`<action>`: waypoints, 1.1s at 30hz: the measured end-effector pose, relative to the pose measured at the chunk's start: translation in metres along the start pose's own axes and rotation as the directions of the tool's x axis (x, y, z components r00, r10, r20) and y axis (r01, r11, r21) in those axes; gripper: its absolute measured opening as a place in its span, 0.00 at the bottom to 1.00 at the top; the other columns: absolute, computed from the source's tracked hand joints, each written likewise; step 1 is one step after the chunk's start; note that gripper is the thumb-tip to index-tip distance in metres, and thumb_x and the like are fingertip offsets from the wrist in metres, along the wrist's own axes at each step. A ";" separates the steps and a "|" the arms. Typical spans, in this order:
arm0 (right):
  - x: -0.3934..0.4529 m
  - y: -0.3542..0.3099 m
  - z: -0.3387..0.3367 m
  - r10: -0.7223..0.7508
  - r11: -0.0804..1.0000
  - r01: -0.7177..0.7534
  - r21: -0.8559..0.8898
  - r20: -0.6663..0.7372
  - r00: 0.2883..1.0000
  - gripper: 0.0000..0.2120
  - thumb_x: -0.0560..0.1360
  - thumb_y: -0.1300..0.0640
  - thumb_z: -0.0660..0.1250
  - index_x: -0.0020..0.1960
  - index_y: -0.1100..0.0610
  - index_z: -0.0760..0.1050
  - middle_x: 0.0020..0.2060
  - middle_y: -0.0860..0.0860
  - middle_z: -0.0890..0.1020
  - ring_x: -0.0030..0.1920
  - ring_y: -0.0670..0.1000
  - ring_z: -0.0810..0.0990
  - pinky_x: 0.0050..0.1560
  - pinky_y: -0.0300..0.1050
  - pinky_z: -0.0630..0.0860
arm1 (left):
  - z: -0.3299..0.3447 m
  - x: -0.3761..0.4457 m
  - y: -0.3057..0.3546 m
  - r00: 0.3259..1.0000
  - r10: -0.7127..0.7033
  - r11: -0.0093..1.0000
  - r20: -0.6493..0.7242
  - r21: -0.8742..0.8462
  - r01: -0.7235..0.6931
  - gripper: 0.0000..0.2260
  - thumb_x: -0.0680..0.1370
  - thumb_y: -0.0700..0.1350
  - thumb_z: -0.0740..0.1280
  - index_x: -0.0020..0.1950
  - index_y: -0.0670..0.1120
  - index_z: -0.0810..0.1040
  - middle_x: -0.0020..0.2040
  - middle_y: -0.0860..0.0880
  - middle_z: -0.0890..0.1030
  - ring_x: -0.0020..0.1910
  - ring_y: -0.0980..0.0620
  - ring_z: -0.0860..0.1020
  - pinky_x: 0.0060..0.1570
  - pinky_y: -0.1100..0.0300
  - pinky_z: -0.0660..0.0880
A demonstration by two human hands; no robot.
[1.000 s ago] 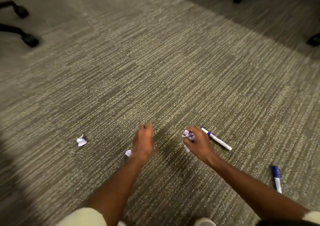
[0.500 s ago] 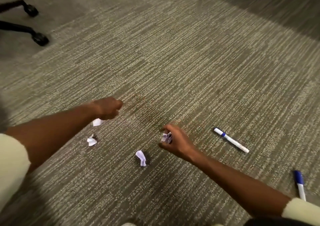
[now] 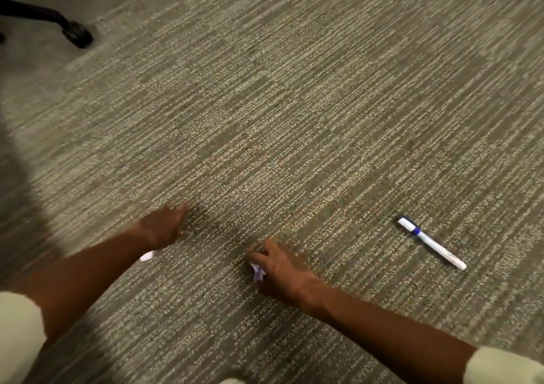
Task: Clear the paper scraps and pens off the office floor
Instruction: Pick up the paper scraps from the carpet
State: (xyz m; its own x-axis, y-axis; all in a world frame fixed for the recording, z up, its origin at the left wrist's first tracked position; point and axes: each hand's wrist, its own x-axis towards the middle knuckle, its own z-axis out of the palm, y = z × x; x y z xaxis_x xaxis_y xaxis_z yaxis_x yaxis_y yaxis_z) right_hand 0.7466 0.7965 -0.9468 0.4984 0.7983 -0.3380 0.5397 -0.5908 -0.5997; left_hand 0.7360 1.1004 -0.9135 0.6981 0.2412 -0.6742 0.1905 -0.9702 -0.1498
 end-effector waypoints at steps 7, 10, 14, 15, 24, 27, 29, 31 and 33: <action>0.000 -0.001 -0.021 0.110 0.964 -0.122 0.237 0.062 0.992 0.23 0.71 0.59 0.72 0.63 0.47 0.70 0.66 0.53 0.70 0.64 0.55 0.71 0.65 0.52 0.74 | 0.004 -0.012 0.013 0.994 0.033 0.996 -0.102 -0.084 -0.042 0.20 0.81 0.45 0.56 0.72 0.42 0.63 0.60 0.34 0.78 0.55 0.37 0.79 0.56 0.50 0.75; -0.015 -0.005 -0.052 0.260 0.884 -0.283 0.371 0.112 0.959 0.25 0.71 0.55 0.73 0.64 0.43 0.70 0.72 0.51 0.67 0.71 0.55 0.65 0.72 0.61 0.66 | -0.017 -0.028 0.035 0.983 0.128 0.961 -0.132 -0.230 -0.156 0.15 0.77 0.38 0.61 0.64 0.40 0.70 0.52 0.33 0.80 0.48 0.37 0.80 0.49 0.51 0.75; -0.052 -0.013 -0.103 0.384 0.743 -0.357 0.567 0.077 0.920 0.14 0.72 0.57 0.72 0.56 0.51 0.74 0.59 0.51 0.76 0.58 0.52 0.76 0.54 0.47 0.80 | -0.061 -0.061 0.081 0.970 0.224 0.854 -0.097 -0.459 -0.243 0.08 0.73 0.30 0.61 0.46 0.38 0.78 0.39 0.40 0.81 0.39 0.46 0.77 0.40 0.57 0.70; -0.063 -0.017 -0.117 0.413 0.686 -0.368 0.628 0.080 0.907 0.14 0.72 0.59 0.73 0.55 0.53 0.75 0.57 0.50 0.77 0.54 0.50 0.77 0.48 0.40 0.81 | -0.073 -0.073 0.092 0.965 0.246 0.821 -0.092 -0.510 -0.258 0.09 0.74 0.30 0.61 0.46 0.37 0.80 0.40 0.41 0.82 0.40 0.45 0.78 0.41 0.57 0.71; -0.162 -0.081 -0.220 0.580 -0.079 -0.282 0.956 0.275 0.767 0.12 0.73 0.66 0.71 0.56 0.61 0.78 0.58 0.60 0.79 0.54 0.57 0.82 0.54 0.50 0.81 | -0.197 -0.219 0.166 0.965 0.227 0.500 -0.133 -0.834 -0.233 0.06 0.80 0.35 0.60 0.54 0.38 0.75 0.38 0.48 0.75 0.32 0.54 0.70 0.32 0.62 0.70; -0.200 -0.114 -0.258 0.583 -0.229 -0.202 0.952 0.301 0.755 0.11 0.74 0.67 0.70 0.56 0.62 0.78 0.59 0.60 0.80 0.53 0.56 0.83 0.52 0.49 0.81 | -0.239 -0.271 0.175 0.983 0.157 0.393 -0.094 -0.907 -0.150 0.07 0.80 0.36 0.60 0.56 0.39 0.74 0.43 0.40 0.77 0.38 0.48 0.74 0.40 0.55 0.71; -0.226 -0.140 -0.284 0.599 -0.298 -0.142 0.944 0.301 0.742 0.11 0.73 0.67 0.70 0.55 0.63 0.79 0.57 0.59 0.81 0.48 0.53 0.85 0.46 0.44 0.82 | -0.264 -0.303 0.181 0.990 0.118 0.335 -0.081 -0.935 -0.116 0.08 0.80 0.36 0.59 0.57 0.40 0.75 0.46 0.38 0.79 0.41 0.47 0.75 0.40 0.54 0.71; -0.254 -0.169 -0.312 0.627 -0.360 -0.076 0.930 0.301 0.719 0.11 0.73 0.68 0.69 0.56 0.65 0.79 0.58 0.60 0.81 0.49 0.52 0.84 0.45 0.44 0.81 | -0.291 -0.336 0.187 0.993 0.108 0.290 -0.056 -0.953 -0.085 0.09 0.80 0.36 0.59 0.56 0.42 0.76 0.47 0.38 0.78 0.40 0.47 0.73 0.39 0.54 0.71; -0.279 -0.198 -0.335 0.651 -0.412 -0.007 0.911 0.300 0.697 0.12 0.73 0.69 0.69 0.57 0.67 0.78 0.56 0.60 0.81 0.50 0.53 0.82 0.45 0.46 0.82 | -0.313 -0.366 0.192 0.994 0.097 0.250 -0.051 -0.965 -0.074 0.10 0.80 0.35 0.58 0.55 0.45 0.77 0.45 0.40 0.78 0.38 0.48 0.72 0.35 0.58 0.71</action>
State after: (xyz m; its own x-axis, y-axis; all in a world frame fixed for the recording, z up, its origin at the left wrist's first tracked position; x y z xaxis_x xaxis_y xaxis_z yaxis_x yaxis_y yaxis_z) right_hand 0.7278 0.6514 -0.4906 0.4950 0.2071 -0.8438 -0.8443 0.3440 -0.4109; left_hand 0.7331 0.8329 -0.4693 0.7477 0.1466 -0.6477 0.6622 -0.2377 0.7106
